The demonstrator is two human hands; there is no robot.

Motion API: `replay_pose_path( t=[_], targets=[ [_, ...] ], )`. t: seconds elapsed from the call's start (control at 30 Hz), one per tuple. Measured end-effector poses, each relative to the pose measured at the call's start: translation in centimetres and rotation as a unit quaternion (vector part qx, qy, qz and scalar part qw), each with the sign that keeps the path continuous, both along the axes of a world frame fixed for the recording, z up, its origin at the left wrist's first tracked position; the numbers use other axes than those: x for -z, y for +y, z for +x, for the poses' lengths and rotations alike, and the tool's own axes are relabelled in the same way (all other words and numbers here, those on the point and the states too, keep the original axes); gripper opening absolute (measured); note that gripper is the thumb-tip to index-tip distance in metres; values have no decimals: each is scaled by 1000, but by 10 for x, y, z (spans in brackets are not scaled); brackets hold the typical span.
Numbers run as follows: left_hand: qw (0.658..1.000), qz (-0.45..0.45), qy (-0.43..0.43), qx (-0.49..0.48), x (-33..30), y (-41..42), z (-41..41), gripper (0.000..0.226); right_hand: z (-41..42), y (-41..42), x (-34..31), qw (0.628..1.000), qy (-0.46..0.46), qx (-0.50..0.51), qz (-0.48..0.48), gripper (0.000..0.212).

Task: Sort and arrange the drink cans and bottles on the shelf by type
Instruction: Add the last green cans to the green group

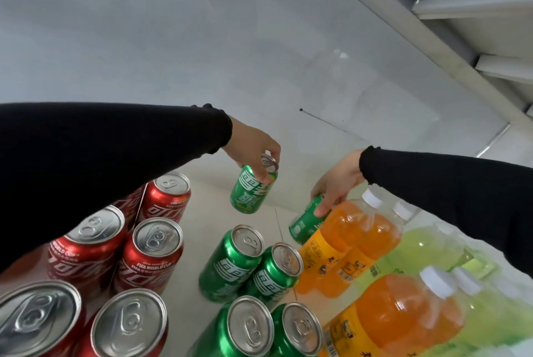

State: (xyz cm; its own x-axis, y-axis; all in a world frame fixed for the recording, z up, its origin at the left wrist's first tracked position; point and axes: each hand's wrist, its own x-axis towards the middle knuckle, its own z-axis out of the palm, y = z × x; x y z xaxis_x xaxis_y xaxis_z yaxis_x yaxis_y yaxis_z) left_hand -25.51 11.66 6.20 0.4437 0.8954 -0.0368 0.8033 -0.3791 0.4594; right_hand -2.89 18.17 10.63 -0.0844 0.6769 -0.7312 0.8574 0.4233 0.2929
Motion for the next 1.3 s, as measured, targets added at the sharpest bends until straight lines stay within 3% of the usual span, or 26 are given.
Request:
replay_pose_path(
  t=[0.3, 0.6, 0.73, 1.03, 1.3],
  targets=[
    [997, -44, 40, -45, 10, -11, -17, 50, -27, -29, -17, 989, 59, -84, 102, 58],
    [993, -83, 64, -47, 23, -14, -10, 52, -67, -39, 23, 997, 55, -8, 53, 70],
    [990, -100, 96, -37, 35, -14, -4, 56, -70, -47, 37, 997, 51, -16, 62, 62],
    [991, -117, 57, -26, 48, -10, 9, 63, -72, -53, 50, 992, 27, -61, 103, 60],
    [987, -150, 47, -9, 39, -14, 0, 56, -60, -49, 43, 995, 61, -63, 52, 66]
  ],
)
